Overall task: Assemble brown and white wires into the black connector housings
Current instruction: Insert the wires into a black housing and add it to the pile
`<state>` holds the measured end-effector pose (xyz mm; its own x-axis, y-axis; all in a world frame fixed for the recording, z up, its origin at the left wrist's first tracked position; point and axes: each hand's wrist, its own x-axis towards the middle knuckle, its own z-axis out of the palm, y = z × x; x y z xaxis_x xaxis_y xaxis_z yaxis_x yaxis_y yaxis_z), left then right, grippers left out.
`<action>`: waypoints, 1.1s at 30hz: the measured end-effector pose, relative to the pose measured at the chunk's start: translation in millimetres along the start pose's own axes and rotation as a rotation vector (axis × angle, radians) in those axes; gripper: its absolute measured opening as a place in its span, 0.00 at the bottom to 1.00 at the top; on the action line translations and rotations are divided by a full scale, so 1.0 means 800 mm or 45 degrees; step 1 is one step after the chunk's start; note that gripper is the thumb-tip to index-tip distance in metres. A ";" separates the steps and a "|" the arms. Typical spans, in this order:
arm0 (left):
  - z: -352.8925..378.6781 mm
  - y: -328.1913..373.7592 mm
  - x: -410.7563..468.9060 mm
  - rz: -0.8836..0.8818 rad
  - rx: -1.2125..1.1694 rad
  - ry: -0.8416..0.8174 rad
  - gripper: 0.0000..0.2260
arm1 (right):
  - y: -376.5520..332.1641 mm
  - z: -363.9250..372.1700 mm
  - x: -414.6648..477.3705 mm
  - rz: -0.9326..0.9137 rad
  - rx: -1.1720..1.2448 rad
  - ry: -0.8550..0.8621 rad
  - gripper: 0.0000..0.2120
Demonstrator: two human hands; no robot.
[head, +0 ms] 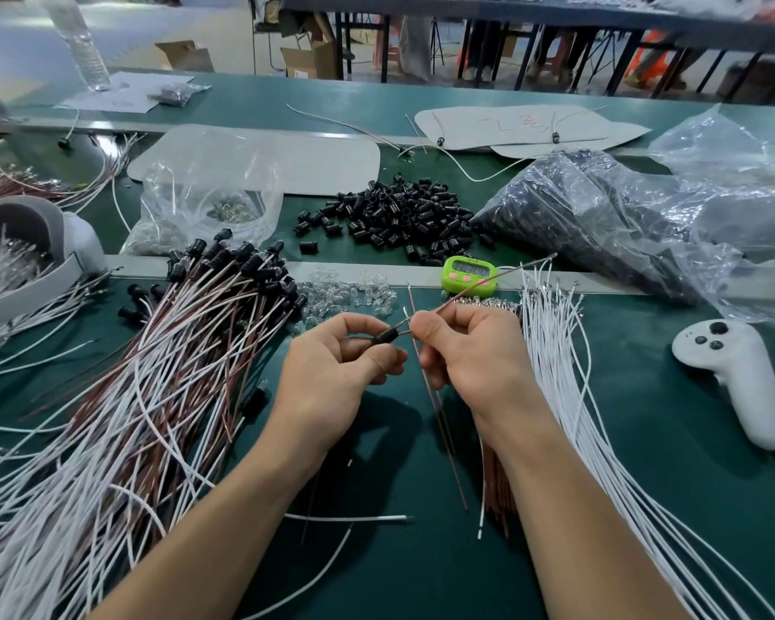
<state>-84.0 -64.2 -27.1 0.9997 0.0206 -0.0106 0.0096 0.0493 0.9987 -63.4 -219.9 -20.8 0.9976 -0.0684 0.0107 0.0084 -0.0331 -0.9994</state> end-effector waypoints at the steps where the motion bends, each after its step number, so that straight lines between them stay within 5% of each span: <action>1: 0.000 0.000 0.000 0.009 0.011 -0.001 0.12 | 0.001 -0.001 0.000 -0.009 -0.018 -0.004 0.15; 33: -0.002 -0.003 0.001 0.021 0.124 0.182 0.13 | -0.002 0.007 -0.002 -0.021 0.024 -0.015 0.15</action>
<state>-83.3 -62.9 -29.6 0.9866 0.1629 0.0060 0.0020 -0.0489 0.9988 -64.8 -214.5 -19.6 0.9981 -0.0559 0.0269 0.0261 -0.0155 -0.9995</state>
